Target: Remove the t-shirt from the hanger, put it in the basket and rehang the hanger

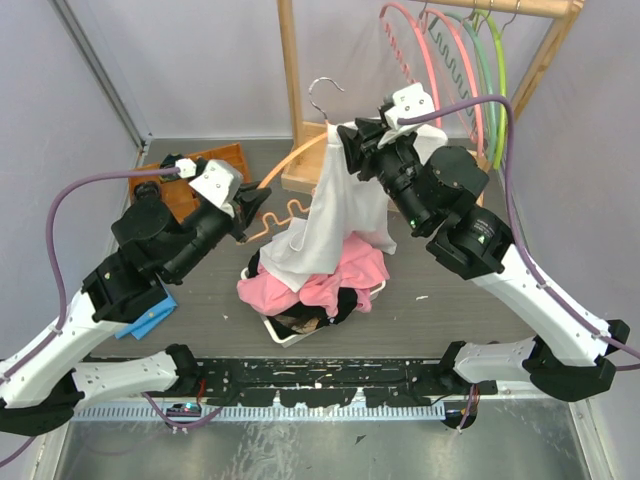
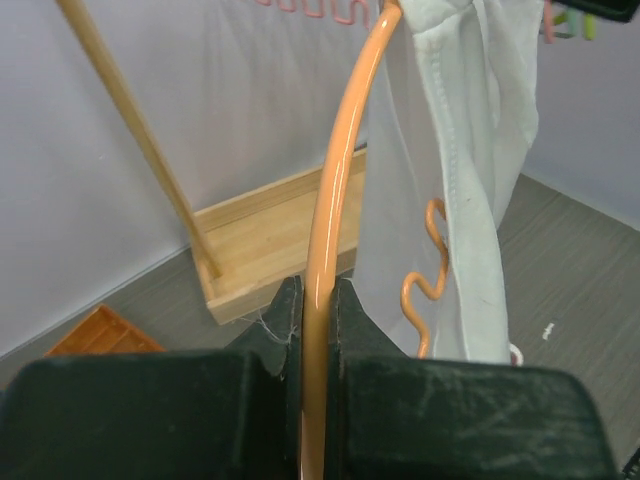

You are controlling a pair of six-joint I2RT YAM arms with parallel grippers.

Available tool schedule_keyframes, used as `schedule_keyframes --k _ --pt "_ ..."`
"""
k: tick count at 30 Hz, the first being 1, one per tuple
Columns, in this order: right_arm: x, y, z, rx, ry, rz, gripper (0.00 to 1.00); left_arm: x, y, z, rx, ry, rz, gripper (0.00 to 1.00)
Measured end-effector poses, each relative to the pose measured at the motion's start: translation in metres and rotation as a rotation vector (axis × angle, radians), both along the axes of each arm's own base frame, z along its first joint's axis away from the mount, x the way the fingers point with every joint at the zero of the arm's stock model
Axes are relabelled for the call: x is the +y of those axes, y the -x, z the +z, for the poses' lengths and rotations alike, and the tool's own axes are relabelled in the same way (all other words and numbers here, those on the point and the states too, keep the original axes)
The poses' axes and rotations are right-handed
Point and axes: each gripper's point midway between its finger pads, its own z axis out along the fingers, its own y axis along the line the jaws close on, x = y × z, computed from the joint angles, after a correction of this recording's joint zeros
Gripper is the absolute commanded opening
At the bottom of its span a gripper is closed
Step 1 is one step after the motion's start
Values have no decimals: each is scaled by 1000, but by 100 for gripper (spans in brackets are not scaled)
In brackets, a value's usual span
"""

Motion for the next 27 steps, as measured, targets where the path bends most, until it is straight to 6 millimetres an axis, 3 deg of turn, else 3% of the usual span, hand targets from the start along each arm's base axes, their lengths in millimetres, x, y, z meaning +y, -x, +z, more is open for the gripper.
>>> schedule_keyframes --k 9,18,27 --pt "-5 4 12 -12 -38 7 45 38 -20 -3 -27 -58 215 0" --pt "15 4 11 6 -44 79 48 43 -29 -9 -29 -102 278 0" --pt "62 -28 -45 117 53 94 47 48 -26 -7 -34 -99 278 0"
